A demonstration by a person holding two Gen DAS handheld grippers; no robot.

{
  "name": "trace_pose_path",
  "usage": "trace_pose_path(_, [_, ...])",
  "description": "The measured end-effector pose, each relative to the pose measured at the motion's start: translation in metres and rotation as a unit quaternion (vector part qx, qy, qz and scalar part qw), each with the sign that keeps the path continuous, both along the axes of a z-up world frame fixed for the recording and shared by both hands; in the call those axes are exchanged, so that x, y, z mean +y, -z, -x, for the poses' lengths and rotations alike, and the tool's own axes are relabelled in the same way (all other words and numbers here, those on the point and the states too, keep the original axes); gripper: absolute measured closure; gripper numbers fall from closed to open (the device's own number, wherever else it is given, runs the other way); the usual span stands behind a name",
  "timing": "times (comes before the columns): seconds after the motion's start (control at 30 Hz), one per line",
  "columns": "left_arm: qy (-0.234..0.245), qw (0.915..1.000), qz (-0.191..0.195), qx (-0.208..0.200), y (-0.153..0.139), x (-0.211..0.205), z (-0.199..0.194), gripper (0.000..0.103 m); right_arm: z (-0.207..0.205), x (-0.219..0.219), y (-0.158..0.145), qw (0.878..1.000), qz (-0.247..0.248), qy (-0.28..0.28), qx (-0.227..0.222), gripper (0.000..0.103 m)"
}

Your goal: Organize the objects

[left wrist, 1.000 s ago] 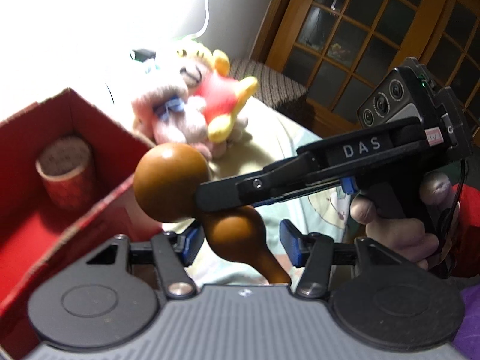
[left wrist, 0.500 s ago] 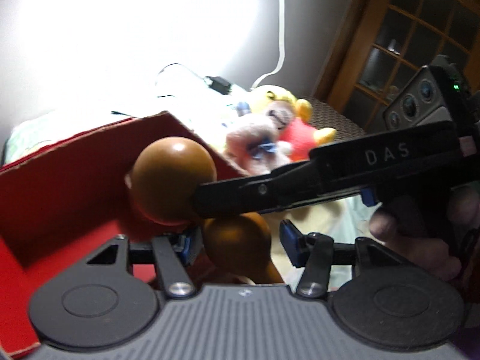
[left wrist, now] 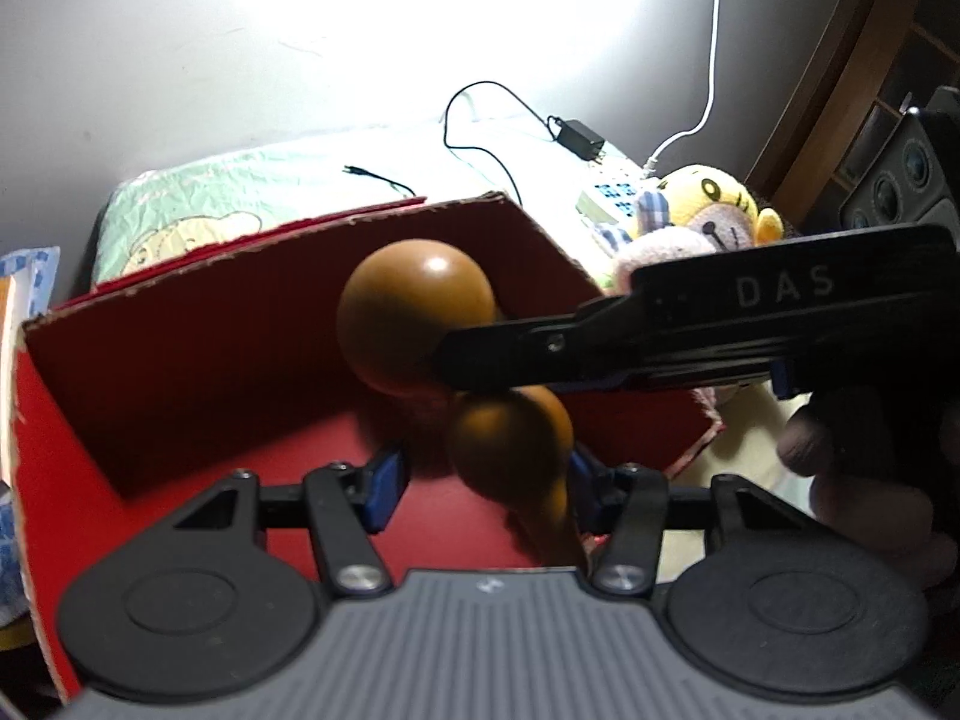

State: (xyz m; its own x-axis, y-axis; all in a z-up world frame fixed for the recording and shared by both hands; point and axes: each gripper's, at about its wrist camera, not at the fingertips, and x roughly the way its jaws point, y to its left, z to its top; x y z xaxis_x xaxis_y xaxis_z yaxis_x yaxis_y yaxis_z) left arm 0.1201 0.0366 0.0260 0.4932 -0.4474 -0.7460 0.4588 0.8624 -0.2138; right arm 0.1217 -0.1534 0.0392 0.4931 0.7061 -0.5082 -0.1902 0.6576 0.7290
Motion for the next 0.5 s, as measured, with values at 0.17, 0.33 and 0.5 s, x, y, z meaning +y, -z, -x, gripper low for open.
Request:
trace_pose_path(0.17, [0.019, 0.9946, -0.102, 0.011, -0.009, -0.008, -0.025, 0.045, -0.019, 0.01, -0.008, 1.0, 0.002, -0.012, 0.001, 0.084])
trace_pose_path(0.33, [0.03, 0.9911, -0.119, 0.051, 0.006, 0.002, -0.044, 0.045, -0.031, 0.025, -0.01, 0.999, 0.036, -0.026, 0.015, 0.095])
trace_pose_path(0.5, [0.015, 0.9912, -0.112, 0.069, 0.018, 0.009, -0.043, 0.045, -0.031, 0.021, -0.006, 0.998, 0.058, -0.02, 0.017, 0.094])
